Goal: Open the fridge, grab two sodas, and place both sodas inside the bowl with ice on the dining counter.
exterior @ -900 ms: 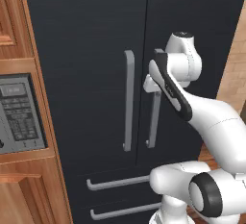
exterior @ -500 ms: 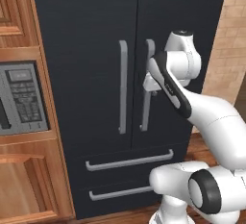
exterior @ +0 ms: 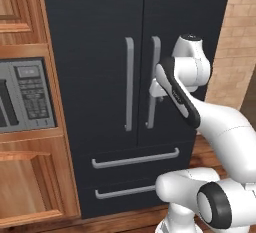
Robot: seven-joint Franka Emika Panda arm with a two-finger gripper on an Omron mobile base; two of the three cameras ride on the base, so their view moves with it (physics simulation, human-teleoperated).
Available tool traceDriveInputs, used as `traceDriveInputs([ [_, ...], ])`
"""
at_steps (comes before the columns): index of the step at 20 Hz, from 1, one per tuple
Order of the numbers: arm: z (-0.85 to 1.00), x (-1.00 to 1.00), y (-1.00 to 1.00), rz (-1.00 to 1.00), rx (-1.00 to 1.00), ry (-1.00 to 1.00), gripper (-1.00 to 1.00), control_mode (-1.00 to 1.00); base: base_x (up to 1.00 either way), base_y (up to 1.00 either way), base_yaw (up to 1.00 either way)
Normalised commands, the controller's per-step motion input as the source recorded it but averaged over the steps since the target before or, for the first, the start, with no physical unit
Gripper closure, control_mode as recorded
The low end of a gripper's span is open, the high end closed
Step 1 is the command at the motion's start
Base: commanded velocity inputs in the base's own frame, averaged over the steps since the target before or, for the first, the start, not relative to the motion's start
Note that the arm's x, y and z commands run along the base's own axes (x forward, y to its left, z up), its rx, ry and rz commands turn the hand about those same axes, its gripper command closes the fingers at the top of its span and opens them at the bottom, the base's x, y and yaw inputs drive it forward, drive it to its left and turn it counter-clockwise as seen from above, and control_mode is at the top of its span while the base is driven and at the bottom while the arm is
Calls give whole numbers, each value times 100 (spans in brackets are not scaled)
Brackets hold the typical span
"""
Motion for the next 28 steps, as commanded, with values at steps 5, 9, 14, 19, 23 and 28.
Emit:
traceDriveInputs([
  [5, 0, 0, 0, 0, 0, 0, -100, 100, 6, 29, 0],
  [9, 0, 0, 0, 0, 0, 0, -100, 100, 5, 24, 0],
  [14, -11, 29, 0, 0, 1, -4, -100, -100, 2, 0, 0],
  [19, -6, 44, -2, 0, 4, -20, -100, -100, 0, 0, 0],
  [23, -3, 32, -7, 0, 3, -18, -100, -100, 0, 0, 0],
  [28, 0, 0, -24, 0, 0, -9, -100, -100, 0, 0, 0],
])
